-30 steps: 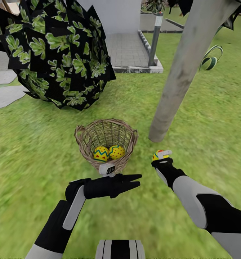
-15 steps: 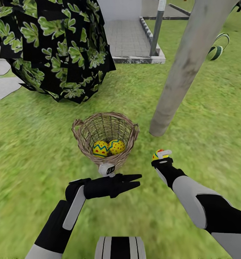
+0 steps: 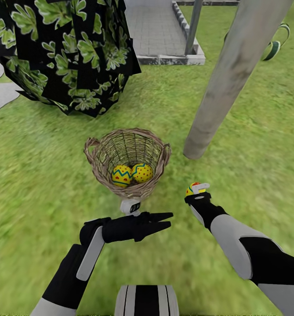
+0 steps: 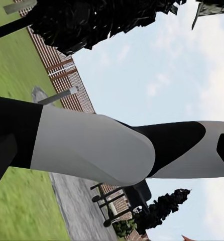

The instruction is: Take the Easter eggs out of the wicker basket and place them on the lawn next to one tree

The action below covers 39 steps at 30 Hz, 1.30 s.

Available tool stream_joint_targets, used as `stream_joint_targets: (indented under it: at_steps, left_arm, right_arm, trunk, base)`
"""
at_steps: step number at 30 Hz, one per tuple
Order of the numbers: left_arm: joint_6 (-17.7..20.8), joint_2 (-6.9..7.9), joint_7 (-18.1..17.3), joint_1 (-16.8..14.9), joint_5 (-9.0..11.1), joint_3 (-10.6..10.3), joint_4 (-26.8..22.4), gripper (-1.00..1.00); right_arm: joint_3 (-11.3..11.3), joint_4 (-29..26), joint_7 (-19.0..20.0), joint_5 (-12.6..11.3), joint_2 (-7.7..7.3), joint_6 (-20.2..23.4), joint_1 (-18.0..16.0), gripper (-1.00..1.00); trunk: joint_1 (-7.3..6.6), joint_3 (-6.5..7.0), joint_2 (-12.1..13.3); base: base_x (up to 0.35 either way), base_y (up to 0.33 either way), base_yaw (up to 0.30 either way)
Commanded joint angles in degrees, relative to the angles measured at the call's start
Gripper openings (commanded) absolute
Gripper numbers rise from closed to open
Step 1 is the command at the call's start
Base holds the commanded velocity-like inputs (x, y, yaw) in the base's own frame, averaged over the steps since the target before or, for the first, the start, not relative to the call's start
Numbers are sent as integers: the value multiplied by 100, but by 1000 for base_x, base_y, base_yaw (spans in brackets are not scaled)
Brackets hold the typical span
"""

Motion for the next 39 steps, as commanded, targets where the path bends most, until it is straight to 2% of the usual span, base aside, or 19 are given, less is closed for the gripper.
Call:
stream_joint_targets:
  at_steps: [1, 15, 23, 24, 27, 31, 39]
  left_arm:
    - [43, 0, 2, -2, 30, -2, 1, 100]
    - [43, 0, 2, -2, 30, -3, 1, 100]
    - [43, 0, 2, -2, 30, -4, 1, 100]
    - [43, 0, 2, -2, 30, -4, 1, 100]
    - [43, 0, 2, -2, 48, -4, 1, 100]
    - [34, 0, 2, -2, 302, -5, 71, 100]
    - [33, 0, 6, -2, 329, -3, 80, 100]
  right_arm:
    - [-3, -9, -11, 52, 2, 47, 0, -100]
    - [-18, -123, -3, 37, -4, 17, -1, -100]
    - [-12, -185, 11, 34, 2, 18, 1, -100]
    - [-12, -185, 12, 34, 2, 14, 1, 100]
    - [-5, -185, 19, 37, 2, 12, 1, 100]
    - [-3, -185, 15, 35, 2, 12, 1, 100]
    - [-3, -185, 13, 34, -7, 12, 1, 100]
  trunk:
    - [1, -26, -3]
    - [37, -336, -22]
    - [42, -380, -24]
    - [42, -380, -24]
    - [42, -380, -24]
    - [35, -314, -20]
    - [14, -137, -10]
  base:
    - [0, 0, 0]
    - [0, 0, 0]
    - [0, 0, 0]
    - [0, 0, 0]
    - [0, 0, 0]
    - [0, 0, 0]
    - [0, 0, 0]
